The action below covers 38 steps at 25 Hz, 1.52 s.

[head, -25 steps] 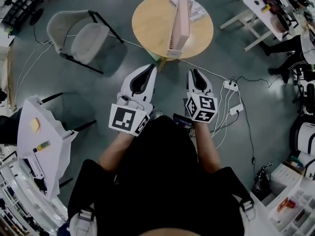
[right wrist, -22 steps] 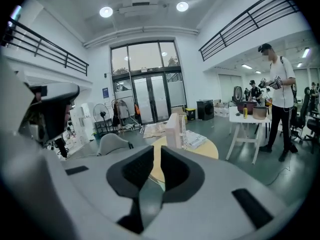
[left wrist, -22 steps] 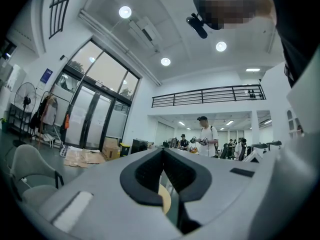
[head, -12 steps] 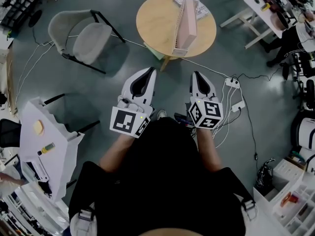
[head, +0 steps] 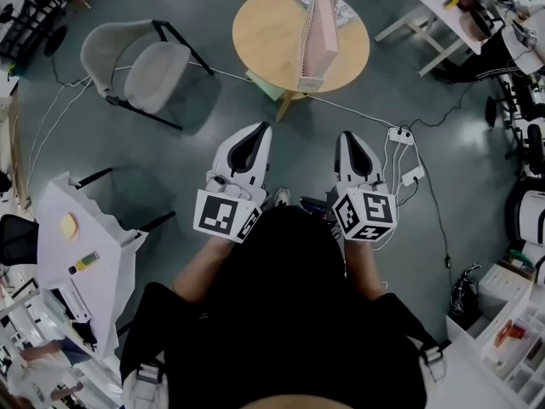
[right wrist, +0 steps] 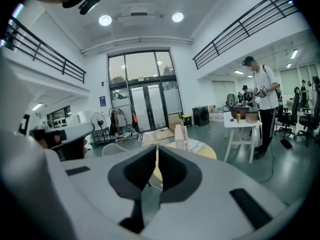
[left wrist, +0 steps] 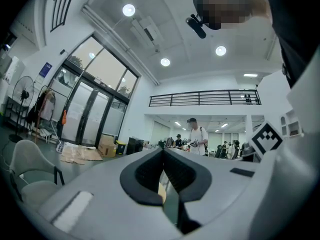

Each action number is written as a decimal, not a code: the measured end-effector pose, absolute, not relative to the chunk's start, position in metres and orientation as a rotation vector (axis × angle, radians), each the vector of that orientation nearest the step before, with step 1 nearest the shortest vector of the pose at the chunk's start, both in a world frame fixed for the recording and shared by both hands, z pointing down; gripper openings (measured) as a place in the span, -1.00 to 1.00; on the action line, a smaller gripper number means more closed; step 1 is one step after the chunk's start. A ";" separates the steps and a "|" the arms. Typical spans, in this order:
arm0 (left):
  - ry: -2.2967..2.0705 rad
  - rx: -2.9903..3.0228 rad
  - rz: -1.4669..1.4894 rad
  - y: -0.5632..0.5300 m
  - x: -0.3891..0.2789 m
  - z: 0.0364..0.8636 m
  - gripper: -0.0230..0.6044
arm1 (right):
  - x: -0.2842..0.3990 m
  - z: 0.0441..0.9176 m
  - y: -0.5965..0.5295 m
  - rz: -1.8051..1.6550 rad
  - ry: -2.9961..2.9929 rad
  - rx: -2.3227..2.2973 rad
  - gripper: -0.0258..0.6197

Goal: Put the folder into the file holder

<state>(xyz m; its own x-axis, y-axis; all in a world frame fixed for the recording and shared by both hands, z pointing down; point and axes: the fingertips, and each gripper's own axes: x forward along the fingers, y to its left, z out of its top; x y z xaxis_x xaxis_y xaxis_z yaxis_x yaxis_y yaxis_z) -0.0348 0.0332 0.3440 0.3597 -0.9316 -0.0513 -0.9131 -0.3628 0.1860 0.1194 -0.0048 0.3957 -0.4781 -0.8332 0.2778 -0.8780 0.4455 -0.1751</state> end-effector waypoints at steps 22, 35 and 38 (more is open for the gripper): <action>-1.674 2.504 -0.231 0.061 -0.033 0.342 -0.91 | 0.114 0.387 0.026 0.418 -2.553 1.533 -0.93; -1.682 2.503 -0.239 0.061 -0.039 0.341 -0.91 | 0.108 0.388 0.025 0.411 -2.553 1.529 -0.94; -1.681 2.504 -0.239 0.061 -0.040 0.340 -0.91 | 0.106 0.388 0.025 0.412 -2.551 1.529 -0.94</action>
<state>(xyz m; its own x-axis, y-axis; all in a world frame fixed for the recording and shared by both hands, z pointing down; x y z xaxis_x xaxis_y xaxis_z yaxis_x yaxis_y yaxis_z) -0.0404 0.0609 0.3401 0.3722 -0.9258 -0.0660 -0.9075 -0.3779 0.1832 0.1061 0.0245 0.3880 -0.4741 -0.8422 0.2567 -0.8802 0.4463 -0.1613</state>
